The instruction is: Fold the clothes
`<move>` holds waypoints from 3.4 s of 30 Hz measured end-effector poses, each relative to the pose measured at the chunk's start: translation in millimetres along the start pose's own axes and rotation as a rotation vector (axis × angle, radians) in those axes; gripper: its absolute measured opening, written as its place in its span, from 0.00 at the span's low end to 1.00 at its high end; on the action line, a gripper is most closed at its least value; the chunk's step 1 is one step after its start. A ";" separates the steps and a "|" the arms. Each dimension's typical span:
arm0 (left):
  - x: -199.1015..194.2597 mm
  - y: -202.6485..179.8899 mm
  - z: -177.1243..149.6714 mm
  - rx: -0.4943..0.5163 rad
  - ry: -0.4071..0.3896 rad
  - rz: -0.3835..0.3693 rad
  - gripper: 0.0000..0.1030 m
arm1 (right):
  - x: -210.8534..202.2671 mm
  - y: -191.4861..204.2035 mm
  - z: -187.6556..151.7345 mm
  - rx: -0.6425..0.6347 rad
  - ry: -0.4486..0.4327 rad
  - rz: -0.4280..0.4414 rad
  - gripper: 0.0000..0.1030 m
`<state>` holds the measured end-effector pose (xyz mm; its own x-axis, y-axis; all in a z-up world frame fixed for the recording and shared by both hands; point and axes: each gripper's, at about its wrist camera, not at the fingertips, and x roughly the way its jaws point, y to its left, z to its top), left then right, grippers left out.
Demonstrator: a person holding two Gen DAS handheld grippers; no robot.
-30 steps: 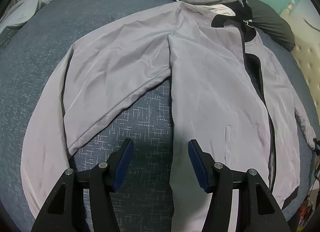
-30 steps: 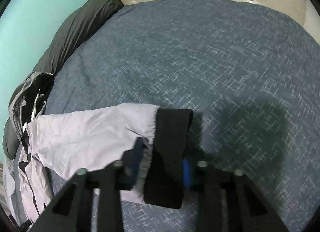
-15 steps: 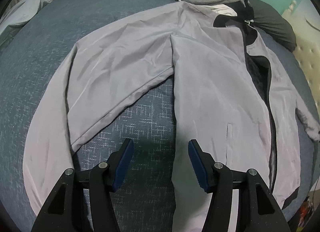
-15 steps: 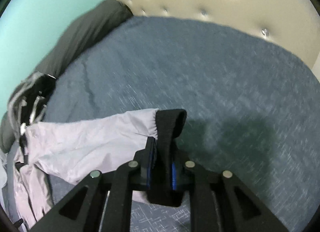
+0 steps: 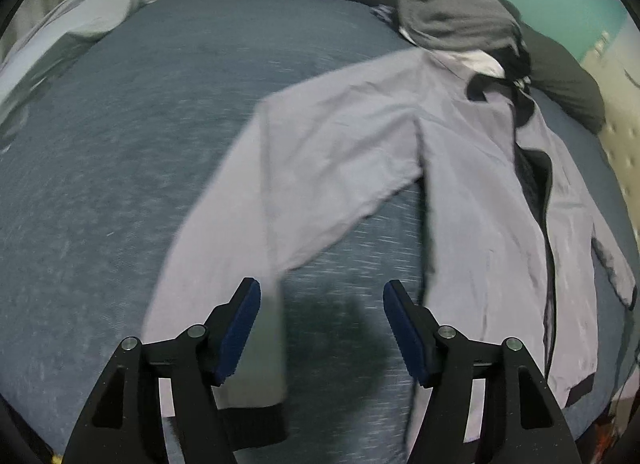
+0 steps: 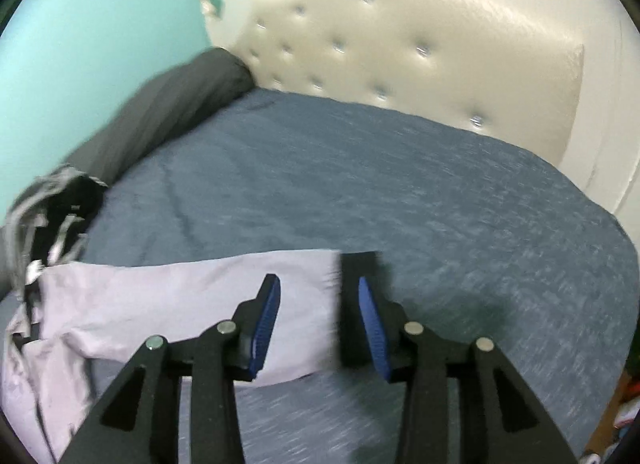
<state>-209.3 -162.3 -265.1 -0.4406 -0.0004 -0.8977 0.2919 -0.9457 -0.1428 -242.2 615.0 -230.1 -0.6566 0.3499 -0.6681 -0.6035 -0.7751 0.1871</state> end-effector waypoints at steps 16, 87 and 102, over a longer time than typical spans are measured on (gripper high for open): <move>26.5 12.1 -53.0 0.059 0.089 0.063 0.68 | -54.2 175.9 -134.7 -0.050 0.174 0.470 0.40; 94.9 -106.0 80.3 0.149 -0.083 -0.160 0.50 | 24.5 474.7 -126.3 -0.463 0.475 0.753 0.41; 138.4 -129.4 67.9 0.170 -0.133 -0.173 0.58 | 113.4 654.5 -144.9 -0.626 0.637 0.732 0.41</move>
<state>-365.7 -62.0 -342.6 -0.5822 0.1341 -0.8019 0.0604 -0.9765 -0.2071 -646.1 71.1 -287.8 -0.3019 -0.4812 -0.8230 0.2746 -0.8706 0.4083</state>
